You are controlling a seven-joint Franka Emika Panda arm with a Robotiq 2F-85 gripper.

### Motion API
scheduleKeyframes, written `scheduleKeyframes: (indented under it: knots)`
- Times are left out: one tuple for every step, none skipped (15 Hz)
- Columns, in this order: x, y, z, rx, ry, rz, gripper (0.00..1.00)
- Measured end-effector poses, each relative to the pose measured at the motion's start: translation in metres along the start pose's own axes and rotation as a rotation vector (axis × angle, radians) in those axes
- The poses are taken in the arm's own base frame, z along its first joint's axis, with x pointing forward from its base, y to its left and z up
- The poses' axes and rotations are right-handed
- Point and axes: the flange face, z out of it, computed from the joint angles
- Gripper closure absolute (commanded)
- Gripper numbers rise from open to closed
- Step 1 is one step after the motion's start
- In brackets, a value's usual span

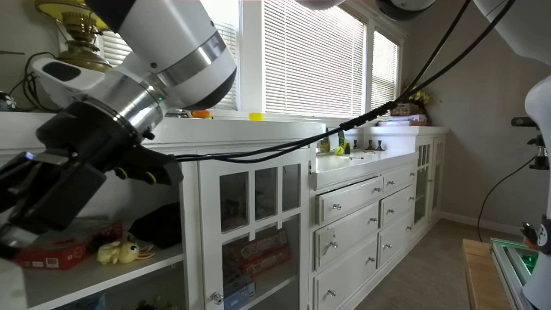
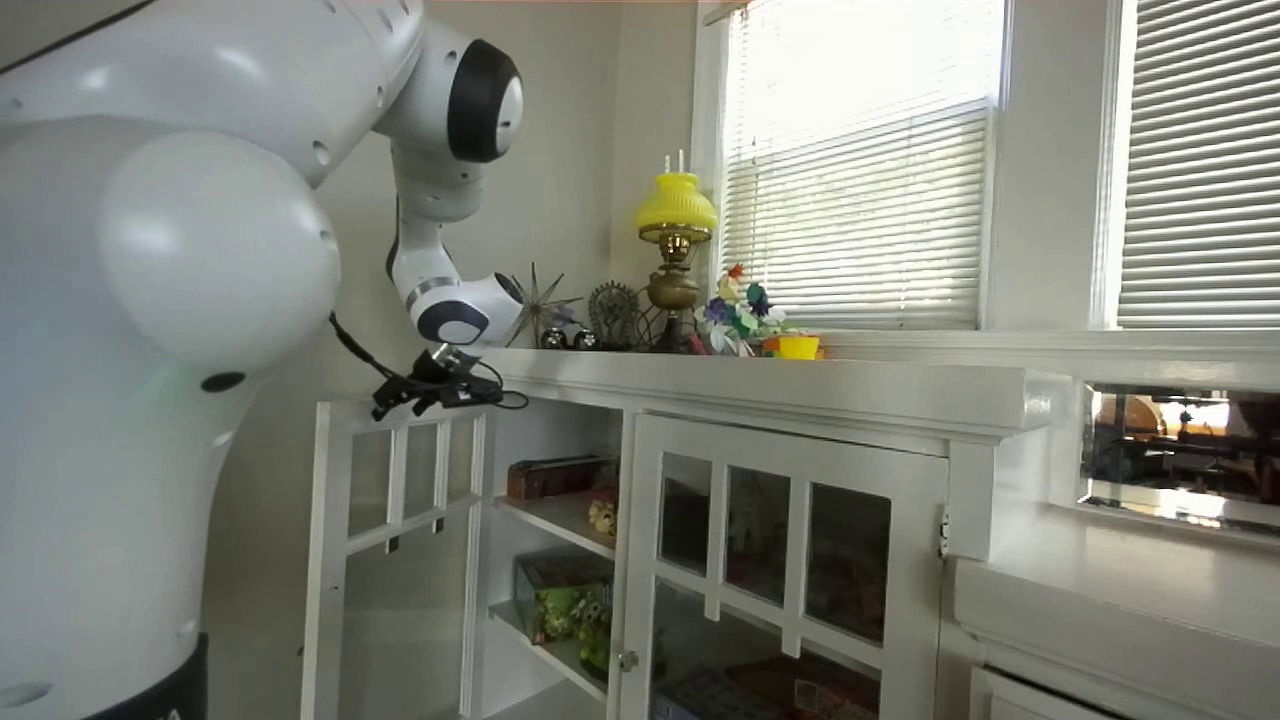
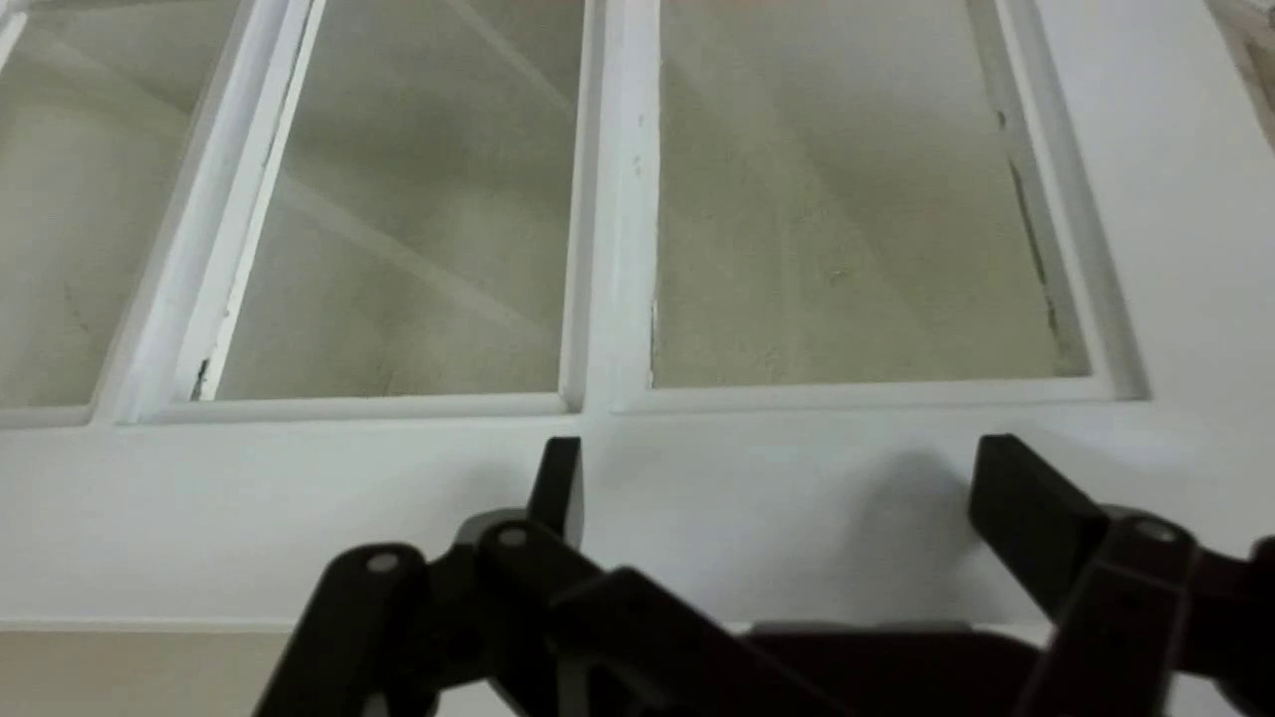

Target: Open the left door of the bottom cabinet

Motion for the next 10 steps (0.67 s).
scheduleKeyframes:
  knots:
    - [0.005,0.002,0.005,0.009,0.002,-0.017,0.00]
    - [0.010,0.004,0.010,0.019,0.003,-0.034,0.00]
    - [0.015,0.006,0.016,0.029,0.005,-0.049,0.00]
    - [0.019,0.008,0.021,0.039,0.003,-0.062,0.00]
    - [0.024,0.009,0.026,0.050,0.004,-0.073,0.00]
    - [0.029,0.011,0.032,0.059,0.005,-0.083,0.00]
    - [0.035,0.012,0.038,0.067,0.007,-0.090,0.00]
    - [0.040,0.013,0.044,0.074,0.007,-0.096,0.00]
    - [0.046,0.014,0.050,0.080,0.007,-0.100,0.00]
    - [0.052,0.015,0.056,0.084,0.007,-0.105,0.00]
